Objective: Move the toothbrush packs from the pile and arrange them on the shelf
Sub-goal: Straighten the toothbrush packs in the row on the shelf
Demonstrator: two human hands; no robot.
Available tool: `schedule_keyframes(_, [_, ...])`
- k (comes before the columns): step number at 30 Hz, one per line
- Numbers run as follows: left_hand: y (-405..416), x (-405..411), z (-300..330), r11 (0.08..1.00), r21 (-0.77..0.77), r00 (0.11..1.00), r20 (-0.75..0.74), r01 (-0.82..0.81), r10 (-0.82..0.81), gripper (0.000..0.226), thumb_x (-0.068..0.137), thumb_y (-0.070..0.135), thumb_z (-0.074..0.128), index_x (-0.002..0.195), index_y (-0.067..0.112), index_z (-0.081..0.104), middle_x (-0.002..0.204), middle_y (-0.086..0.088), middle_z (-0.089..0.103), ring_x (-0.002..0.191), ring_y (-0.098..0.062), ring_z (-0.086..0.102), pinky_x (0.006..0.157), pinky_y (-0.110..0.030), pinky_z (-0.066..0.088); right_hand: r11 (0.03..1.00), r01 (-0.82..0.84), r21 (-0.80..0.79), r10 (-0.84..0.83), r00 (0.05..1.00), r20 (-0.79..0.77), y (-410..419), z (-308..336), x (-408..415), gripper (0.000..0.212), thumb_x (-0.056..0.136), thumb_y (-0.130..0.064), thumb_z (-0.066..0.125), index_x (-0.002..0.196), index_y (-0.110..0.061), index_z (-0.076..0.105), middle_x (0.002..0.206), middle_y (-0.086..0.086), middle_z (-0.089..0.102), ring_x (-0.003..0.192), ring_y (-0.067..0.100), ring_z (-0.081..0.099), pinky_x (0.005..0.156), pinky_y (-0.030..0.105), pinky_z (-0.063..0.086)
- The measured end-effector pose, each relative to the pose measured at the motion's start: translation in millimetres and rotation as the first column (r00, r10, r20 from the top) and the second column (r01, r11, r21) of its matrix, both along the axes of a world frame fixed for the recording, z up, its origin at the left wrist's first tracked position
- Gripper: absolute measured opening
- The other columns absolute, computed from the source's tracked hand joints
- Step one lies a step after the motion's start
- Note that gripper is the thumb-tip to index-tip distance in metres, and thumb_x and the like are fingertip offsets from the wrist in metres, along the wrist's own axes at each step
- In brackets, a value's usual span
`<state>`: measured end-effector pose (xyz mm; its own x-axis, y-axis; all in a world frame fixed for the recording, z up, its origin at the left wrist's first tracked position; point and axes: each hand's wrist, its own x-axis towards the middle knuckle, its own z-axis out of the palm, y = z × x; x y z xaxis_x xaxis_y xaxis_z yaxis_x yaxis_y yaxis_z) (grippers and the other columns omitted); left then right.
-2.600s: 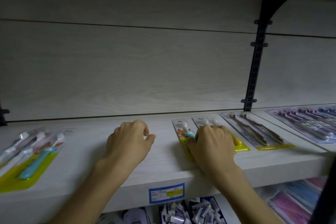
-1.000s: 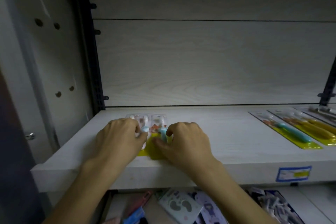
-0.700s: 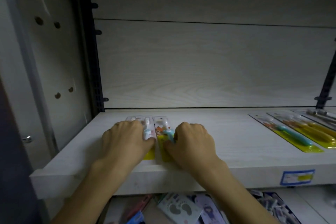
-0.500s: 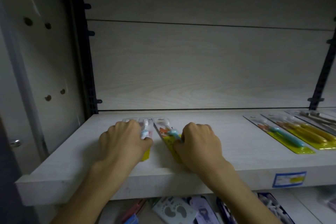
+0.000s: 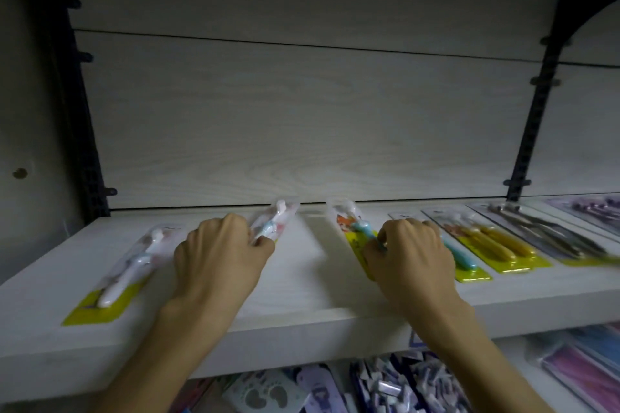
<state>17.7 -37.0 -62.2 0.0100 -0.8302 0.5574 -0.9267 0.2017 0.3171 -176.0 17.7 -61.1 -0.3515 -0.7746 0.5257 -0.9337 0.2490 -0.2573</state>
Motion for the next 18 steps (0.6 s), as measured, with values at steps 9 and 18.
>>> schedule_keyframes(9, [13, -64, -4, 0.999, 0.023, 0.998, -0.044, 0.037, -0.036, 0.035, 0.082, 0.044, 0.054, 0.064, 0.014, 0.047, 0.060, -0.002, 0.042, 0.063, -0.027, 0.039, 0.056, -0.030, 0.031, 0.995, 0.086, 0.048, -0.084, 0.995, -0.052, 7, -8, -63, 0.025, 0.090, -0.030, 0.046, 0.093, -0.011, 0.063, 0.102, 0.007, 0.064, 0.105, 0.028, 0.049, 0.074, 0.034, 0.041])
schedule_keyframes(18, [13, -96, -5, 1.000, 0.013, 0.998, -0.052, 0.022, -0.021, 0.036, 0.083, 0.047, 0.054, 0.072, 0.013, 0.059, 0.067, -0.002, 0.054, 0.065, -0.027, 0.042, 0.057, -0.029, 0.036, 0.999, 0.014, 0.046, -0.014, 1.000, 0.001, 7, -13, -84, 0.018, 0.090, -0.029, 0.048, 0.080, -0.014, 0.053, 0.096, 0.004, 0.058, 0.104, 0.025, 0.049, 0.077, 0.034, 0.045])
